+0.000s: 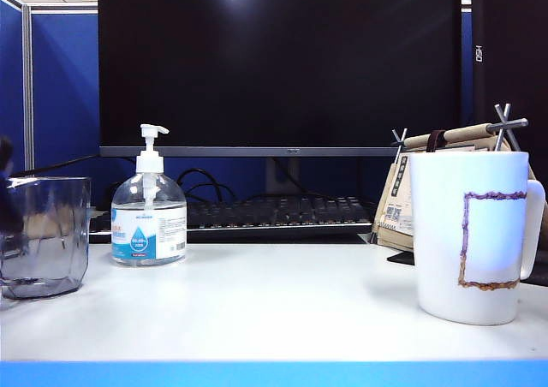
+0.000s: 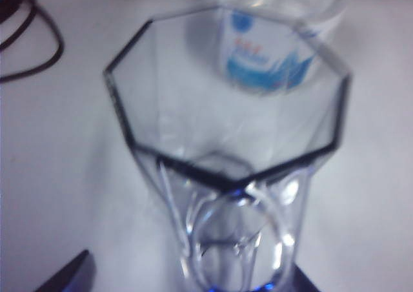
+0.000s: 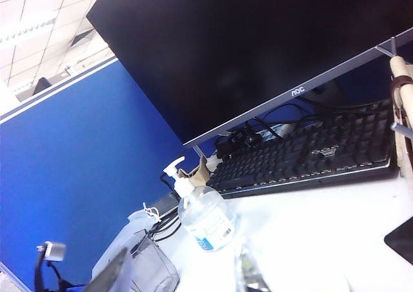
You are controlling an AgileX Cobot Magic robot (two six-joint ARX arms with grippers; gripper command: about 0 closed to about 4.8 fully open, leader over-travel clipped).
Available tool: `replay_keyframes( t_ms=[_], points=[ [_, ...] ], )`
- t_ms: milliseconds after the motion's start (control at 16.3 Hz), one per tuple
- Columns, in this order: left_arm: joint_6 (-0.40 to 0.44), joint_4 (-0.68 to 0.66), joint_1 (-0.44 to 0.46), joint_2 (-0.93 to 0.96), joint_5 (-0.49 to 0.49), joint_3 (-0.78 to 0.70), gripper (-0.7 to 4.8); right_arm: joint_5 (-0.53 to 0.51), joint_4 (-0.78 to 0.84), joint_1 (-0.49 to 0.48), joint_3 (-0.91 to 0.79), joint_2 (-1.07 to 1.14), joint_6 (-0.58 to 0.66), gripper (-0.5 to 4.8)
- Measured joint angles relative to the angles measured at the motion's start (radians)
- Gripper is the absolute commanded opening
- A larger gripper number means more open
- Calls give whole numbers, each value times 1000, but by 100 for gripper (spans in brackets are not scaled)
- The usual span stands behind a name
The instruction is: Swap the positions of the transparent plastic cup and the white ceramic cup.
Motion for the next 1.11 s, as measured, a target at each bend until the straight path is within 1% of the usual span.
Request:
replay_keyframes(
  t_ms=[123, 369, 430, 492, 553, 860, 922, 1106],
  points=[
    [0, -3, 0, 35, -21, 3, 363, 0, 0, 0, 0, 0, 0, 208],
    [2, 2, 0, 37, -122, 7, 361, 0, 0, 0, 0, 0, -5, 208],
    [4, 2, 0, 37, -127, 7, 336, 0, 0, 0, 0, 0, -5, 208],
    [4, 2, 0, 37, -128, 7, 292, 0, 0, 0, 0, 0, -6, 208],
    [6, 1, 0, 37, -128, 7, 268, 0, 0, 0, 0, 0, -6, 208],
    [8, 2, 0, 37, -138, 7, 260, 0, 0, 0, 0, 0, -6, 208],
    [8, 2, 0, 37, -150, 7, 235, 0, 0, 0, 0, 0, -6, 208],
    [35, 2, 0, 37, -198, 7, 236, 0, 0, 0, 0, 0, -6, 208]
  ],
)
